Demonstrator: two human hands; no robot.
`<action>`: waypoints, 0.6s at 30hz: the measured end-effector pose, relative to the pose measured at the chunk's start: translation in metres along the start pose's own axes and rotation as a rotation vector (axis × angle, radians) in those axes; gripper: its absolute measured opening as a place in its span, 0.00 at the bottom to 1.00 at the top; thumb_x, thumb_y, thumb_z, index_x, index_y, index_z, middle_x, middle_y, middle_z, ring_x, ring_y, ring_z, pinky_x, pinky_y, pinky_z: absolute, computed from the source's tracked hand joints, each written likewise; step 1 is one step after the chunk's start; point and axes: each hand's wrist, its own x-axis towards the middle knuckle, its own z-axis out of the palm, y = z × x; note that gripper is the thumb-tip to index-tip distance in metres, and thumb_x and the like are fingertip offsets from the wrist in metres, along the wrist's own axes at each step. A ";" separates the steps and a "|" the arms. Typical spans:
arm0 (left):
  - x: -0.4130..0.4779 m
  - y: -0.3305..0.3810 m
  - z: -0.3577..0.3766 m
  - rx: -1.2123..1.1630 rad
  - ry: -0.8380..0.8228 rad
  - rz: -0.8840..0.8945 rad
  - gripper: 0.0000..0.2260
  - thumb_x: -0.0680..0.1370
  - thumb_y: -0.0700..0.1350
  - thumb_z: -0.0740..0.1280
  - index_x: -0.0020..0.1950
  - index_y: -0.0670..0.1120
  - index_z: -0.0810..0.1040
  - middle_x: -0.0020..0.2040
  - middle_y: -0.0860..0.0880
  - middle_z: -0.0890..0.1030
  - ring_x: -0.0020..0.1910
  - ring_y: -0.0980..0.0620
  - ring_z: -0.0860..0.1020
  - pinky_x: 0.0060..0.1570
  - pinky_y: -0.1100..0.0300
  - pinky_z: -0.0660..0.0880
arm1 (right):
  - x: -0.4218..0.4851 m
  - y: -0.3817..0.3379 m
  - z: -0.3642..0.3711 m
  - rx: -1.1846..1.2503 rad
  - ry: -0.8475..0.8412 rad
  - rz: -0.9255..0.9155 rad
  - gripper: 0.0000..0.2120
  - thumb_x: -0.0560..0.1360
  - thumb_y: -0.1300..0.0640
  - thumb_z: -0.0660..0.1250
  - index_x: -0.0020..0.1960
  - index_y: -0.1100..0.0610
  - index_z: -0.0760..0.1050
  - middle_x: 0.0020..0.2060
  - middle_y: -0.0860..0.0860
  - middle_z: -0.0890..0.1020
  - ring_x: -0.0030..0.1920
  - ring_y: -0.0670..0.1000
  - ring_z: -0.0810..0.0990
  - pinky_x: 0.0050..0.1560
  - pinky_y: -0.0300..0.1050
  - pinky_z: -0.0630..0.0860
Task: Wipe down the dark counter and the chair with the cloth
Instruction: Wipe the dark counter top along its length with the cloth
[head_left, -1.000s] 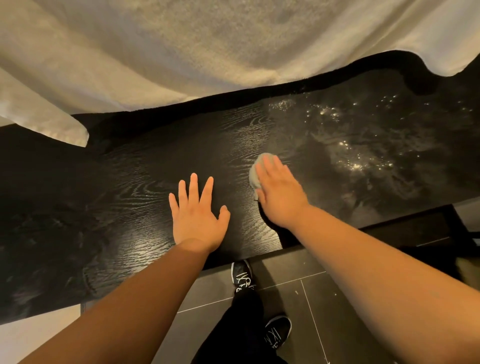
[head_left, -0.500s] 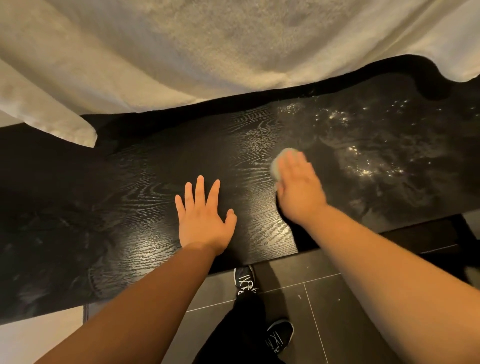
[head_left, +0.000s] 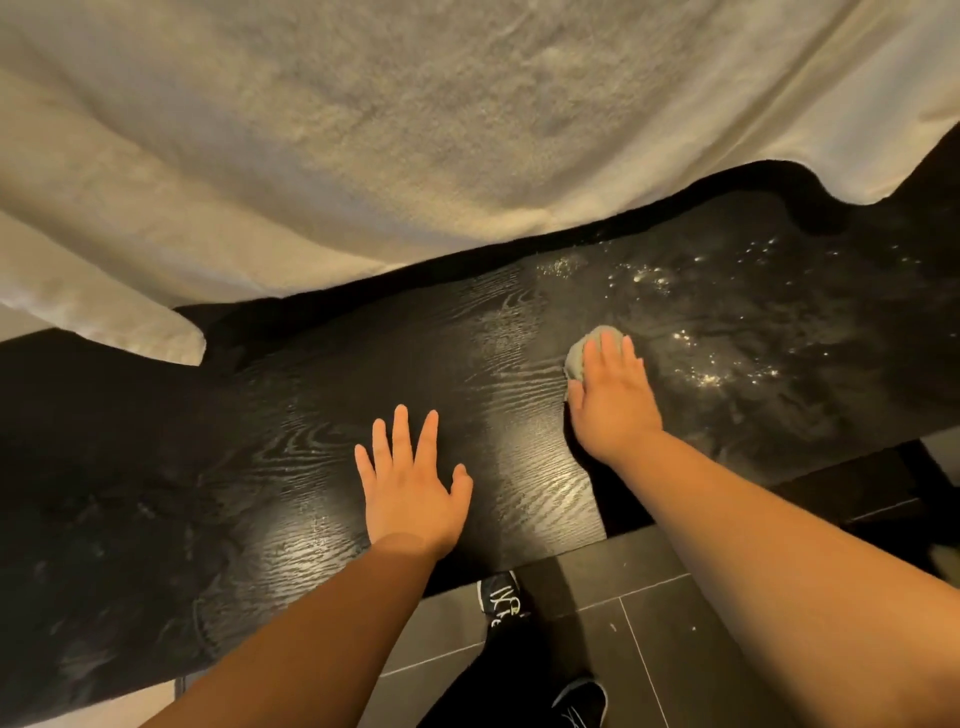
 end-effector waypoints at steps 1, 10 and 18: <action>0.000 0.001 -0.002 -0.001 -0.010 -0.008 0.35 0.79 0.65 0.49 0.86 0.56 0.52 0.87 0.46 0.46 0.85 0.40 0.43 0.82 0.36 0.42 | -0.007 -0.014 0.001 0.011 -0.034 -0.043 0.31 0.85 0.44 0.49 0.82 0.59 0.51 0.82 0.58 0.50 0.81 0.64 0.45 0.81 0.60 0.48; 0.055 0.033 -0.029 -0.147 -0.006 0.082 0.32 0.83 0.59 0.61 0.86 0.56 0.56 0.87 0.48 0.49 0.85 0.43 0.46 0.83 0.39 0.43 | 0.019 0.031 -0.015 0.000 -0.038 -0.209 0.24 0.83 0.46 0.53 0.76 0.53 0.58 0.77 0.52 0.60 0.76 0.61 0.62 0.74 0.63 0.65; 0.108 0.042 -0.025 -0.020 -0.012 0.141 0.32 0.83 0.61 0.52 0.86 0.56 0.49 0.87 0.48 0.46 0.85 0.41 0.43 0.82 0.38 0.43 | 0.032 -0.006 -0.002 0.023 -0.028 -0.064 0.29 0.85 0.50 0.52 0.82 0.59 0.50 0.82 0.57 0.48 0.82 0.61 0.42 0.82 0.59 0.46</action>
